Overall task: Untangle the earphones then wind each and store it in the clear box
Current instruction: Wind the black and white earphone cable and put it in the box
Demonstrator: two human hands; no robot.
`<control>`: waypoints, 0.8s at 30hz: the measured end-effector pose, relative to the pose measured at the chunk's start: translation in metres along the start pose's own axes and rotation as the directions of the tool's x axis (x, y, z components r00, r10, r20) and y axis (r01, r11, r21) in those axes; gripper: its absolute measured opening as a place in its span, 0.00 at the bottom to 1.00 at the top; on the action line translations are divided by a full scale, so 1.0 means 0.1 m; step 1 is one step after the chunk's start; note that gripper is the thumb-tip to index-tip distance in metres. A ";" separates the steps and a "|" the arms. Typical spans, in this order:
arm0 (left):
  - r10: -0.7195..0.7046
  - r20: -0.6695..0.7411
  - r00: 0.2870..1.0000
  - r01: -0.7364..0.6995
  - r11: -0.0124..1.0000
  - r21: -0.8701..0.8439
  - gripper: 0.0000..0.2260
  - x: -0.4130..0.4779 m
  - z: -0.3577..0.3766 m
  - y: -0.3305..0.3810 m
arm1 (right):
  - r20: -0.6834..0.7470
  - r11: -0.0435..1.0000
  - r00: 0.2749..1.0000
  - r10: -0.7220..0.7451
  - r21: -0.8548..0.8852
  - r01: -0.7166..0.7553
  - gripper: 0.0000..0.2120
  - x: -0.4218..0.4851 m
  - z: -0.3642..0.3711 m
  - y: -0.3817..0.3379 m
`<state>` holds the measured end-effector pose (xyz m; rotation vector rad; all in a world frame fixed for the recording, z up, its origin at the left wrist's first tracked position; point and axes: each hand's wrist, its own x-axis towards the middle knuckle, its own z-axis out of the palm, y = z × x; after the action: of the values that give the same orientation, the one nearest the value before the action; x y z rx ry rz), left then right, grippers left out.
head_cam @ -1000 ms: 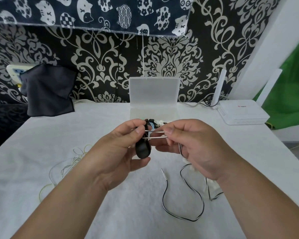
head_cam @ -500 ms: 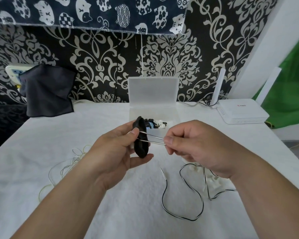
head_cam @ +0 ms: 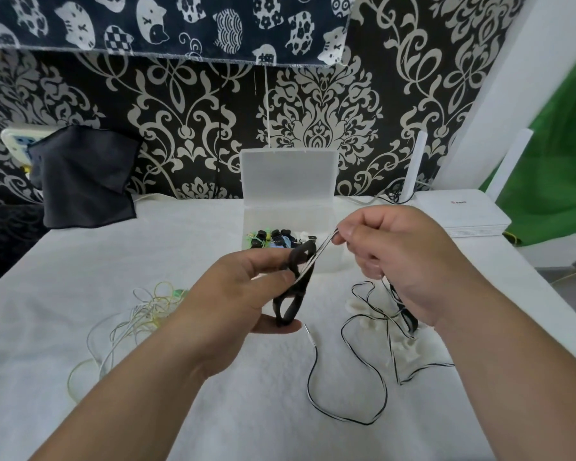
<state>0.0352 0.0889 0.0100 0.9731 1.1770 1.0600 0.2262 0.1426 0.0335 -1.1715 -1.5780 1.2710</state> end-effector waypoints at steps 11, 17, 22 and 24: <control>0.059 0.103 0.993 -0.062 0.998 0.024 0.11 -0.05 0.08 0.01 | -0.089 0.991 0.995 0.054 -0.115 -0.064 0.12 0.08 0.08 0.18; 0.147 -0.080 0.986 -0.148 0.989 -0.008 0.09 0.02 -0.02 0.02 | 0.085 0.919 0.970 0.228 -0.347 -0.185 0.15 0.02 0.20 0.22; 0.146 -0.127 0.981 -0.154 0.987 -0.053 0.08 0.03 -0.10 0.04 | 0.351 0.930 0.898 0.266 -0.340 -0.143 0.16 -0.06 0.31 0.15; 0.153 -0.159 0.975 -0.161 0.986 -0.041 0.08 0.04 -0.12 0.04 | 0.387 0.924 0.885 0.258 -0.365 -0.110 0.15 -0.08 0.32 0.14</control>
<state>0.0232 0.0944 0.0113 0.9672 1.2059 1.3074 0.2007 0.1280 0.0134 -1.3412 -2.1133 1.5043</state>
